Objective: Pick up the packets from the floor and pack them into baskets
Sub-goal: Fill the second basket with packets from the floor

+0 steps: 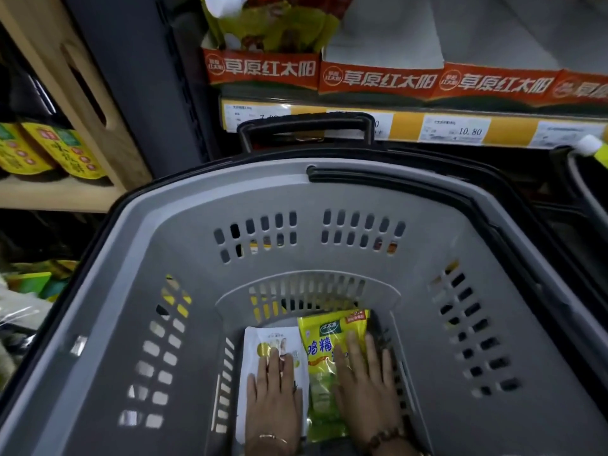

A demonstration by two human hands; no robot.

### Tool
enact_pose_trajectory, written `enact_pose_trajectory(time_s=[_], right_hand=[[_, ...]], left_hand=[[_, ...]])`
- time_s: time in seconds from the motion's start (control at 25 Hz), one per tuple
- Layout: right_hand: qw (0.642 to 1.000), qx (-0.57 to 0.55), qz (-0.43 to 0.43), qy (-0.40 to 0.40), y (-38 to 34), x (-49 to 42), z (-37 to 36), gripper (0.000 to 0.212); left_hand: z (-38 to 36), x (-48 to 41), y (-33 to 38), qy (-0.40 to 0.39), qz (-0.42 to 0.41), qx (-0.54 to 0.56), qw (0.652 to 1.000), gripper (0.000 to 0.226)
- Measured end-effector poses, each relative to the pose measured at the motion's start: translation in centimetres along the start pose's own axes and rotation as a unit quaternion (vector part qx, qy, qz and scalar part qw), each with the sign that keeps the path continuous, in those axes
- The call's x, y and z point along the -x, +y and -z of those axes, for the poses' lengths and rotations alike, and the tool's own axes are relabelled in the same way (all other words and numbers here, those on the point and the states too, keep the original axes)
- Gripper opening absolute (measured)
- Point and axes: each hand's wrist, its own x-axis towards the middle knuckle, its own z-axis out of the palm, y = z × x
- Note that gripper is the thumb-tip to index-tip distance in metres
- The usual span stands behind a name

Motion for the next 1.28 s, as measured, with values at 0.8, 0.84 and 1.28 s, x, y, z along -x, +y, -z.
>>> enact_pose_trajectory(time_s=[0.8, 0.84, 1.28], right_hand=[[0.958, 0.000, -0.048, -0.282, -0.5, -3.4, 4.0, 0.072], [0.957, 0.012, -0.043, -0.287, -0.6, -3.7, 4.9, 0.075], [0.995, -0.096, -0.008, 0.020, -5.7, -2.8, 21.1, 0.045]], left_hand=[[6.9, -3.5, 1.0, -0.275, 0.070, -0.056, 0.957, 0.068], [7.7, -3.7, 1.2, -0.273, 0.079, -0.050, 0.958, 0.065], [27.0, -2.8, 7.9, -0.012, 0.055, 0.109, 0.992, 0.043]])
